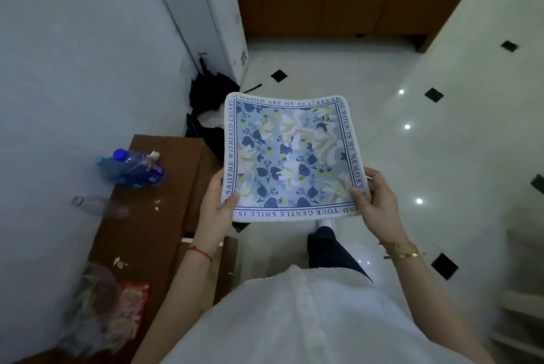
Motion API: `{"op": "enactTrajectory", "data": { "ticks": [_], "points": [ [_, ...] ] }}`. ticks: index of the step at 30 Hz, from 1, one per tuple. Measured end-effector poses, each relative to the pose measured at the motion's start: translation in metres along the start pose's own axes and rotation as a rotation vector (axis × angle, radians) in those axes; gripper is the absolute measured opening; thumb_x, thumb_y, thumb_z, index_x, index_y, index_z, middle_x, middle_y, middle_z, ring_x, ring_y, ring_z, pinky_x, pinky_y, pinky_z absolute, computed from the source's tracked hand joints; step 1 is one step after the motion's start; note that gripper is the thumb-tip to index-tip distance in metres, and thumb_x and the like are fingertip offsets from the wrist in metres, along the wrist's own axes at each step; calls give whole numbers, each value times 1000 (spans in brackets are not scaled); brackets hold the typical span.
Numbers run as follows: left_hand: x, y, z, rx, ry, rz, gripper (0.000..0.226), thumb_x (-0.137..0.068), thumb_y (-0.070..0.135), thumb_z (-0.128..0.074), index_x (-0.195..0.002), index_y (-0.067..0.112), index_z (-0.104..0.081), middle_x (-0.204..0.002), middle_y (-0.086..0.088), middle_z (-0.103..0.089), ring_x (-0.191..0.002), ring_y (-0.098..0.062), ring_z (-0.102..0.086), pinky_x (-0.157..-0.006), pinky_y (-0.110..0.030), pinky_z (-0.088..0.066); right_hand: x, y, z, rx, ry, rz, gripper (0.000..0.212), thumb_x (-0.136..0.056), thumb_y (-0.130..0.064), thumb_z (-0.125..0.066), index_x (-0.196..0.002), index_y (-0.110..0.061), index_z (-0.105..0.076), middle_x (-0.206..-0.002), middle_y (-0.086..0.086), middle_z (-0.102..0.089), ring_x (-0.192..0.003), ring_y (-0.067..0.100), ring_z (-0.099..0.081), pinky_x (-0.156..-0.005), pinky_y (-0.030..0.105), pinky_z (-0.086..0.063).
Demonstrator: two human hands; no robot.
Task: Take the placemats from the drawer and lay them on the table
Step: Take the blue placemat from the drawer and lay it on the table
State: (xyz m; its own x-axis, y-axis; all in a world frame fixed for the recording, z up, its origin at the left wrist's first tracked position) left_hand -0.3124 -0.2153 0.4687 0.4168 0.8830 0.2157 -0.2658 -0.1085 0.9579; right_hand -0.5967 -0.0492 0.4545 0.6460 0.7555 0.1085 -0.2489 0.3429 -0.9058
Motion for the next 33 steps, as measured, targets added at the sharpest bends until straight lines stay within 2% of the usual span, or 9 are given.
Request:
{"op": "enactTrajectory", "data": {
  "ticks": [5,8,11,13,21,25,27,31,33],
  "points": [
    [-58,29,-102,-60,-161,-24,49,-89,8,-55,-133,27,-46,-129,2,-59,-119,-16,-57,-104,-47,-44,-31,41,89,-19,131,-87,36,-89,-18,-60,-123,-23,-49,-108,-1,-69,-95,17,-68,-82,49,-56],
    [-90,60,-171,-62,-219,-74,50,-84,15,-55,-132,24,-47,-129,2,-58,-120,-15,-56,-106,-43,-43,-58,57,151,-14,209,-121,36,-90,-12,-60,-122,-23,-49,-106,-2,-69,-94,17,-68,-83,49,-56],
    [-123,90,-241,-42,-277,-101,46,-90,1,-55,-131,19,-46,-126,4,-59,-120,-16,-56,-106,-38,-43,-84,67,209,-15,296,-139,36,-90,-9,-60,-123,-21,-49,-106,-2,-69,-93,14,-68,-84,46,-56],
    [-144,108,-285,-41,-324,-112,48,-91,-5,-52,-132,18,-46,-127,2,-59,-119,-15,-56,-106,-40,-43,-99,75,243,-23,356,-154,37,-91,-11,-59,-124,-20,-47,-106,-2,-69,-92,13,-68,-83,44,-56],
    [-229,161,-451,-80,-545,-147,48,-92,-7,-50,-132,20,-48,-126,4,-60,-116,-10,-58,-104,-41,-46,-149,125,347,-113,582,-243,36,-91,-12,-59,-120,-30,-46,-107,-5,-69,-95,11,-67,-85,41,-55],
    [-278,181,-543,-119,-638,-211,50,-90,-9,-51,-132,17,-48,-129,0,-58,-119,-15,-56,-106,-42,-44,-188,158,399,-168,676,-273,37,-92,-8,-58,-122,-26,-47,-110,1,-69,-97,15,-68,-85,39,-55],
    [-302,196,-595,-131,-677,-235,50,-89,-10,-51,-131,18,-48,-129,0,-58,-118,-12,-56,-106,-40,-43,-212,169,431,-155,734,-284,37,-92,-6,-57,-120,-27,-47,-109,3,-70,-94,11,-68,-83,33,-55],
    [-347,245,-708,-130,-787,-302,50,-89,-10,-50,-130,20,-47,-129,1,-57,-117,-7,-56,-105,-33,-43,-263,184,511,-127,862,-307,36,-90,-4,-58,-122,-20,-49,-102,-4,-70,-91,12,-67,-82,36,-54],
    [-366,272,-765,-119,-856,-337,51,-90,-11,-50,-129,21,-47,-130,0,-58,-116,-4,-56,-104,-30,-44,-285,188,551,-142,923,-310,35,-90,-3,-57,-121,-18,-49,-103,-4,-69,-89,6,-67,-81,31,-55]
  ]
}}
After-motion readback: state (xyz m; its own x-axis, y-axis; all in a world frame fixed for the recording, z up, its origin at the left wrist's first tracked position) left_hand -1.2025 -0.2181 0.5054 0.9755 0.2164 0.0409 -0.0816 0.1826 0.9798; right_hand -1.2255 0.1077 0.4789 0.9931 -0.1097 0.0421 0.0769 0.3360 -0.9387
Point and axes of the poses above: each hand's wrist, its own x-axis away from the middle knuckle, its own z-axis out of the back of the hand, y = z × x, the point moved 9 cm from there along -x, towards the middle knuckle
